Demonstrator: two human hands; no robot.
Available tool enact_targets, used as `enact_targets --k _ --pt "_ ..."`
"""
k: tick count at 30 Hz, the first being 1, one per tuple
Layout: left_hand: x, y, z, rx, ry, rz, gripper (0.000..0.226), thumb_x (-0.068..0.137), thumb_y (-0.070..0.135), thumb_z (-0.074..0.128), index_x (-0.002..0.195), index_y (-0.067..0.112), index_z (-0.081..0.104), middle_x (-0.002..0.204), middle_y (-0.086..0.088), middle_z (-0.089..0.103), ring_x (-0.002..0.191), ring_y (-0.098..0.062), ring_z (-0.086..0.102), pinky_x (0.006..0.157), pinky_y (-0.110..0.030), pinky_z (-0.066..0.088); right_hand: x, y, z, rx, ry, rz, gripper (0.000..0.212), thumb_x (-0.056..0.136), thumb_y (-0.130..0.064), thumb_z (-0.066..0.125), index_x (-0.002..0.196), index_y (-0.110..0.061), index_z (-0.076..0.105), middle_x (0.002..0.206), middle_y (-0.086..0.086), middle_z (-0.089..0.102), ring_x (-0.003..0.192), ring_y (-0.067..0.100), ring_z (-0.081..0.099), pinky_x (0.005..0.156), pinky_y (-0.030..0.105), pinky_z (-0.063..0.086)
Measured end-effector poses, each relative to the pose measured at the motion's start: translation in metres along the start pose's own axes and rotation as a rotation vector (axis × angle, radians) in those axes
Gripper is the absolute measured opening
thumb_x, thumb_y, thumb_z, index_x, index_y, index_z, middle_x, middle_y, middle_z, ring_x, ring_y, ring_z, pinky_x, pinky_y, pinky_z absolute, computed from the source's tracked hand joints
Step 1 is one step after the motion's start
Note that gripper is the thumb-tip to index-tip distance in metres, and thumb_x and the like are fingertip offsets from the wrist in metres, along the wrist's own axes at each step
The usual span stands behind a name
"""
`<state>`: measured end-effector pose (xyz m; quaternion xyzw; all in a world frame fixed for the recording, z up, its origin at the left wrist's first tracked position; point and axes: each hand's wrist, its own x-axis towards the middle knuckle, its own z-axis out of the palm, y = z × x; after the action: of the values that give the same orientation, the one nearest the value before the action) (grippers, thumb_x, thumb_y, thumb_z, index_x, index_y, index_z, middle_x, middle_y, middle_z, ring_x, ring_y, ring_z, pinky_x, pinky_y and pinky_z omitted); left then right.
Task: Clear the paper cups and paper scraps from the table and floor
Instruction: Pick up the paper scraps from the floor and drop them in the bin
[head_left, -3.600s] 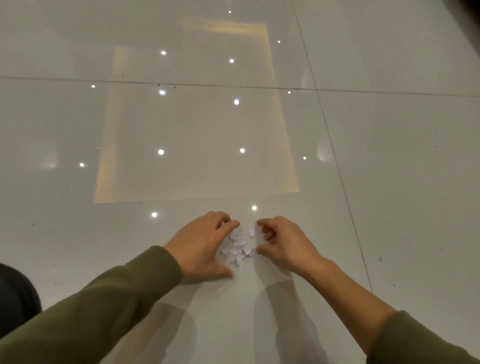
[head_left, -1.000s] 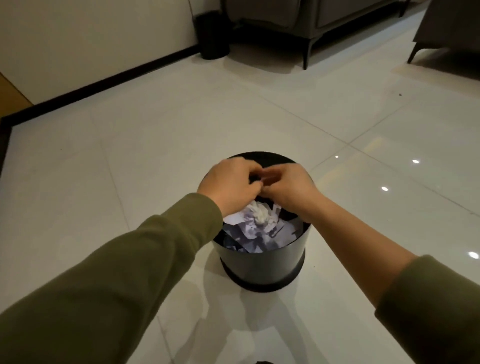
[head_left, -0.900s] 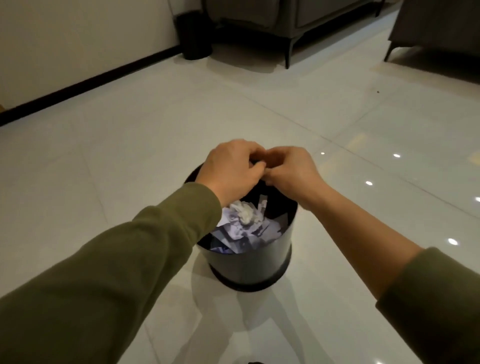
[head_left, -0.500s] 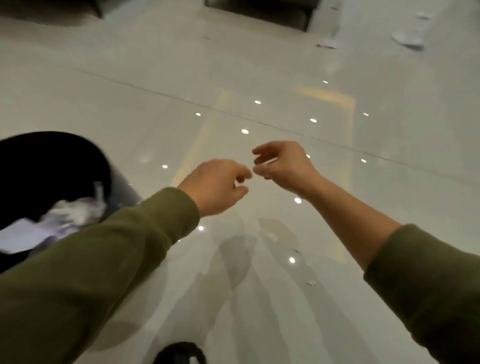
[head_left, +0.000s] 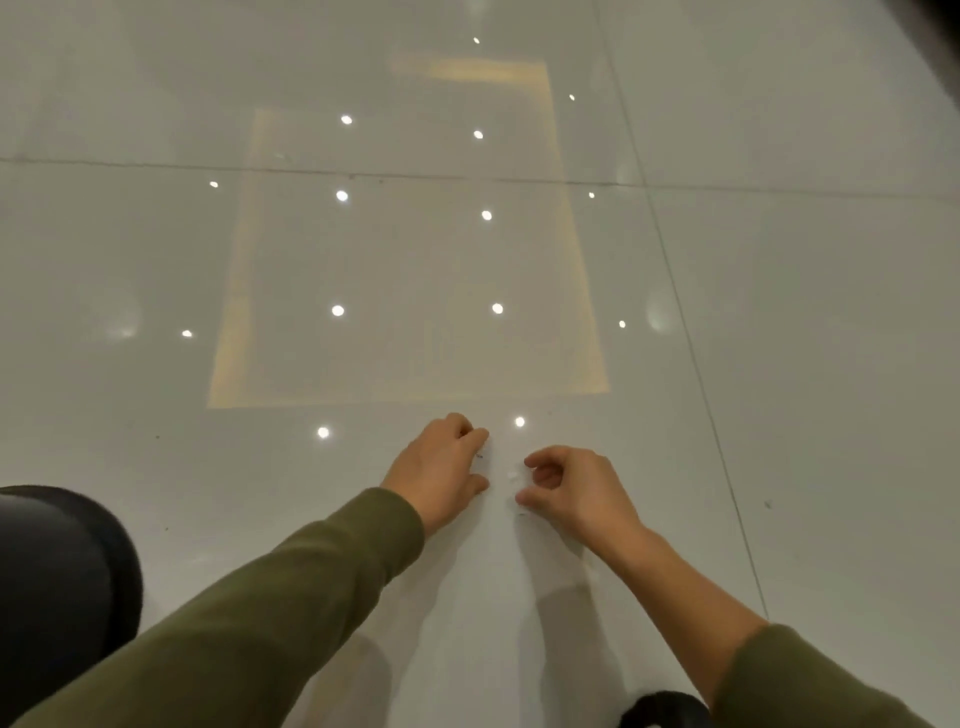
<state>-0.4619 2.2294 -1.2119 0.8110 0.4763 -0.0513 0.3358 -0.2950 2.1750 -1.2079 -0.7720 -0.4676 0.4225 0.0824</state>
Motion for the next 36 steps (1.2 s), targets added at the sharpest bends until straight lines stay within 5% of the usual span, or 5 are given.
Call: enact_targets --k 5,12,17,26,36 --pt "0.013 0.006 0.022 0.065 0.068 0.187 0.036 0.096 0.018 0.045 0.131 0.015 0.049 0.128 -0.002 0.048 0.114 -0.020 0.042 0.095 -0.026 0.038 -0.002 0.012 0.015 -0.096 0.033 0.110 0.034 0.073 -0.029 0.077 0.103 -0.020 0.068 0.095 -0.005 0.067 0.087 0.010 0.062 0.084 0.023 0.049" --pt "0.019 0.015 0.031 0.098 0.046 0.297 0.025 0.097 0.017 0.042 0.114 0.019 0.061 0.099 -0.001 0.065 0.096 -0.019 0.056 0.080 -0.027 0.042 0.002 0.014 0.021 -0.039 0.096 0.123 0.017 0.083 -0.025 0.067 0.098 -0.021 0.073 0.100 -0.003 0.072 0.095 0.013 0.065 0.087 0.022 0.047" --pt "0.014 0.025 0.034 -0.296 0.058 0.018 0.035 0.092 0.019 0.053 0.127 0.019 0.052 0.104 0.003 0.068 0.098 -0.014 0.062 0.091 -0.024 0.047 0.001 0.016 0.024 0.093 0.104 0.143 0.013 0.083 -0.024 0.068 0.094 -0.019 0.073 0.087 -0.007 0.069 0.085 0.010 0.064 0.078 0.019 0.047" --pt "0.020 0.030 0.022 -0.945 -0.033 -0.441 0.018 0.077 -0.001 0.068 0.092 0.006 0.059 0.084 -0.015 0.070 0.078 -0.029 0.068 0.081 -0.041 0.057 -0.005 0.007 0.010 0.326 0.076 0.112 0.011 0.082 -0.015 0.068 0.073 -0.020 0.069 0.073 0.001 0.070 0.066 0.012 0.066 0.073 0.025 0.056" --pt "-0.002 0.027 -0.130 -1.319 0.451 -0.149 0.017 0.079 -0.006 0.066 0.085 0.006 0.056 0.072 -0.010 0.061 0.061 -0.013 0.065 0.064 -0.019 0.056 0.002 -0.137 -0.055 0.566 0.213 -0.336 0.018 0.080 -0.015 0.071 0.065 -0.024 0.065 0.061 -0.007 0.066 0.056 0.008 0.064 0.073 0.038 0.059"
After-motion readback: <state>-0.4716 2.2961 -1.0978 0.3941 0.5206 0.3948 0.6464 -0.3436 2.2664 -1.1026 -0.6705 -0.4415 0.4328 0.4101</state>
